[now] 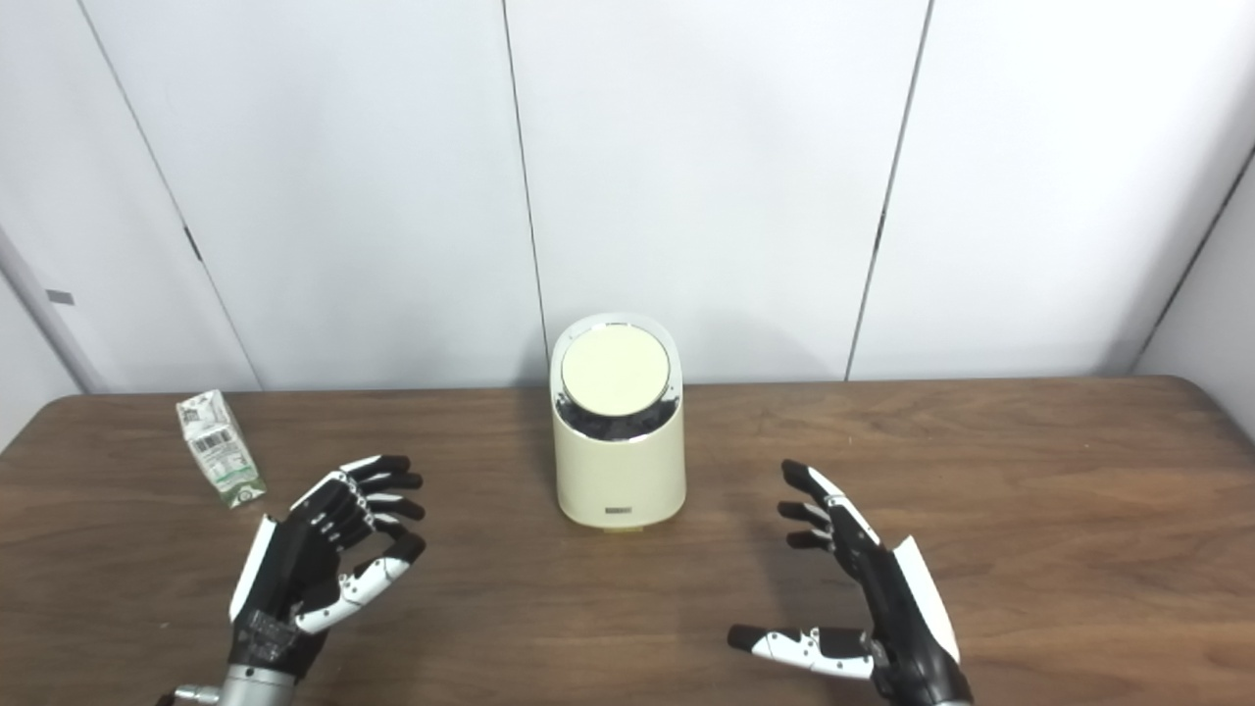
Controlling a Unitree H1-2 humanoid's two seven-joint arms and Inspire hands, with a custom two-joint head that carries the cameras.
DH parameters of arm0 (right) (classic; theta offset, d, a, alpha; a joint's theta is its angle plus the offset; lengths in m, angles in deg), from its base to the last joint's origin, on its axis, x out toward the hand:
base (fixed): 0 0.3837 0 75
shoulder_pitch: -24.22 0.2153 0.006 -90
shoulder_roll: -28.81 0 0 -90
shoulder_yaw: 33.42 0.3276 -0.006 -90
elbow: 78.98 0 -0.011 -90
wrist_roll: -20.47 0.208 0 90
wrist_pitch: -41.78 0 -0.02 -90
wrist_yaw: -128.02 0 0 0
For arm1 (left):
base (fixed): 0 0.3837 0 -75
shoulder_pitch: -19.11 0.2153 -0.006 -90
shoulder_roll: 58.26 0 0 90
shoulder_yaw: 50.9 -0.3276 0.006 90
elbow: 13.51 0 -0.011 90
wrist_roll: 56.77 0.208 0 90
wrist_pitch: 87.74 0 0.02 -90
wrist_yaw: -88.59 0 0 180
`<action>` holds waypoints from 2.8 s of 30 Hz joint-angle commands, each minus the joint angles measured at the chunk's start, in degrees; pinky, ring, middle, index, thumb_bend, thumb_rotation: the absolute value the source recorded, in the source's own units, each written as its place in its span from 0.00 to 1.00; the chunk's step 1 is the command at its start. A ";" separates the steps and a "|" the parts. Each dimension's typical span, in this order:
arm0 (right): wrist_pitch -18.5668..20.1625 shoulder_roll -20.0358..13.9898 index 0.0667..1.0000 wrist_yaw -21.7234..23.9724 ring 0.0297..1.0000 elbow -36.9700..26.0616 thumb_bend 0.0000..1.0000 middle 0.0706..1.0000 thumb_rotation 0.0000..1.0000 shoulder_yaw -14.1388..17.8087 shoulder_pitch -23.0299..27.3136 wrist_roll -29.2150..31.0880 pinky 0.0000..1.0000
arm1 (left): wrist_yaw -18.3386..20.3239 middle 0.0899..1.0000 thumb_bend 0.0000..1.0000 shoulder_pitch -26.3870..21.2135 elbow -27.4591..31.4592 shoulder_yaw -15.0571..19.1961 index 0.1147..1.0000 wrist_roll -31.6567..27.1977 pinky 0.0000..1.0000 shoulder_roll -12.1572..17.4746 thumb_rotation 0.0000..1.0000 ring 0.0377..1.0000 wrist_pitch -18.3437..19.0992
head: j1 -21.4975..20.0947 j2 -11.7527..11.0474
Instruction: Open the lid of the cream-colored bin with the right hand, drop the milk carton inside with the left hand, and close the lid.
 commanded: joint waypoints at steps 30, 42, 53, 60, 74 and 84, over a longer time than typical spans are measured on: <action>2.47 -1.42 0.90 0.76 0.82 -0.08 0.72 0.90 0.20 0.33 10.56 -0.90 0.72 | 0.85 0.66 0.63 -2.38 -7.35 -0.62 0.70 -1.07 0.47 -1.14 0.14 0.58 -3.35 | -1.25 -2.32; 11.61 -1.67 0.88 -0.06 0.80 -0.19 0.71 0.90 0.34 -0.67 22.84 -8.29 0.65 | 0.94 0.67 0.63 -2.91 -8.79 -0.41 0.70 -0.58 0.48 -1.32 0.13 0.58 -3.52 | -1.60 -2.67; 18.79 -2.92 0.90 2.15 0.80 3.66 0.70 0.88 0.30 -3.43 34.84 -12.01 0.66 | 1.13 0.67 0.60 -3.08 -9.27 -0.44 0.71 -0.55 0.49 -1.20 0.09 0.59 -3.47 | -1.65 -2.85; 24.03 -5.12 0.95 5.91 0.83 7.84 0.76 0.92 0.29 -7.08 40.55 -15.75 0.68 | 0.99 0.67 0.61 -3.27 -9.68 -0.59 0.70 0.16 0.48 -1.31 0.10 0.59 -3.59 | -1.43 -2.77; 23.33 -3.53 0.94 2.90 0.88 15.34 0.78 0.93 0.35 -11.69 43.81 -20.75 0.75 | 1.97 0.67 0.61 -3.41 -9.54 -0.39 0.70 -0.25 0.48 -1.79 0.10 0.59 -3.62 | -1.25 -2.70; 24.26 -2.32 0.95 1.67 0.89 21.10 0.83 0.95 0.40 -12.24 47.13 -22.24 0.73 | 2.05 0.66 0.62 -3.37 -9.46 -0.64 0.70 0.14 0.47 -2.15 0.12 0.59 -3.63 | -0.87 -2.55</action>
